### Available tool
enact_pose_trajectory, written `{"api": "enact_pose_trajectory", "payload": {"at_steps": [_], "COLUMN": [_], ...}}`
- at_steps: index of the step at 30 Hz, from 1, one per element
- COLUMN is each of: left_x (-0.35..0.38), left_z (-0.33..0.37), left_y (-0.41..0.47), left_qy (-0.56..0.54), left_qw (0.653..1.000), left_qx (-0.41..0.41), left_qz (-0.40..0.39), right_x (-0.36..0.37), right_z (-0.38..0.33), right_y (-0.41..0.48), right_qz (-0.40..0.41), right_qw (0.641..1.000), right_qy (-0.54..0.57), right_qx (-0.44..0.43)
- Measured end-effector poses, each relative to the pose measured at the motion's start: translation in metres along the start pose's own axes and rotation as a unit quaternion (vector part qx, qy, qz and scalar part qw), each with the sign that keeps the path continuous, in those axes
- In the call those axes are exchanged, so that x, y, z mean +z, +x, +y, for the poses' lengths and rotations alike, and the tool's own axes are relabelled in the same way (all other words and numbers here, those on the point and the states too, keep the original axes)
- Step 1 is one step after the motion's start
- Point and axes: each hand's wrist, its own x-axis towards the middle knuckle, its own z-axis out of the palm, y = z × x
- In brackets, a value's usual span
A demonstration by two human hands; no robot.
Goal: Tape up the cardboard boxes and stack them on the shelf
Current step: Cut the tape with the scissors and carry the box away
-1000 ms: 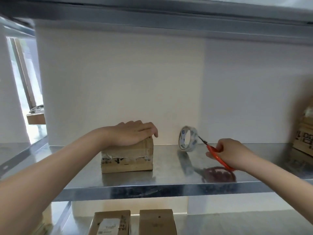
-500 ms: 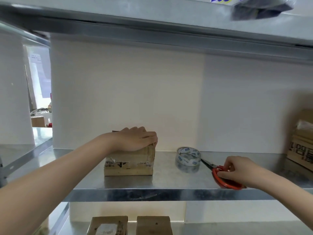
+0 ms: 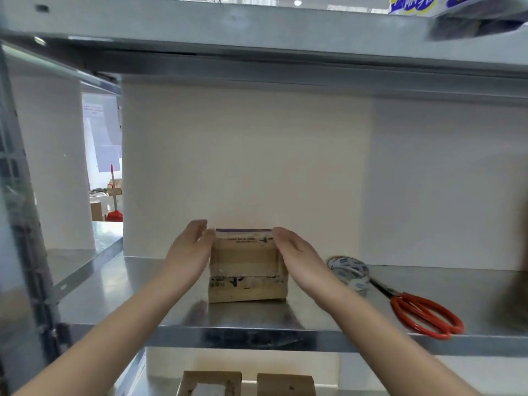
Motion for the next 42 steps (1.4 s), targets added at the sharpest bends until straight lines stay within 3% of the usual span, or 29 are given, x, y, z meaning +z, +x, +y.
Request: {"api": "enact_pose_trajectory", "payload": {"at_steps": [2, 4, 12, 20, 24, 28, 31, 34, 42], "left_x": [0.012, 0.021, 0.017, 0.008, 0.036, 0.092, 0.136, 0.181, 0.286], "left_z": [-0.019, -0.035, -0.013, 0.009, 0.021, 0.018, 0.015, -0.001, -0.089], "left_y": [-0.011, -0.018, -0.034, -0.125, -0.179, -0.232, -0.277, -0.303, -0.315], "left_qy": [-0.096, -0.146, -0.232, -0.251, -0.272, -0.314, -0.290, -0.247, -0.267], "left_qw": [0.992, 0.985, 0.958, 0.964, 0.956, 0.945, 0.942, 0.947, 0.907], "left_qx": [-0.066, -0.071, -0.122, 0.017, 0.038, -0.034, -0.049, -0.088, -0.222], "left_qz": [-0.046, -0.060, -0.119, -0.085, -0.106, -0.087, -0.162, -0.188, -0.238], "right_x": [0.024, 0.033, 0.045, 0.020, -0.020, -0.052, -0.067, -0.069, -0.049], "right_z": [0.006, 0.016, 0.026, 0.030, 0.047, 0.090, 0.144, 0.197, 0.324], "right_y": [0.004, 0.007, -0.004, -0.095, -0.156, -0.220, -0.252, -0.268, -0.256], "right_qz": [0.023, 0.055, 0.049, 0.026, 0.008, 0.029, 0.057, 0.089, 0.110], "right_qw": [0.996, 0.988, 0.971, 0.981, 0.980, 0.976, 0.976, 0.971, 0.942], "right_qy": [0.082, 0.136, 0.220, 0.191, 0.197, 0.218, 0.206, 0.204, 0.207], "right_qx": [0.027, 0.048, 0.074, -0.018, -0.015, 0.004, 0.036, 0.088, 0.239]}}
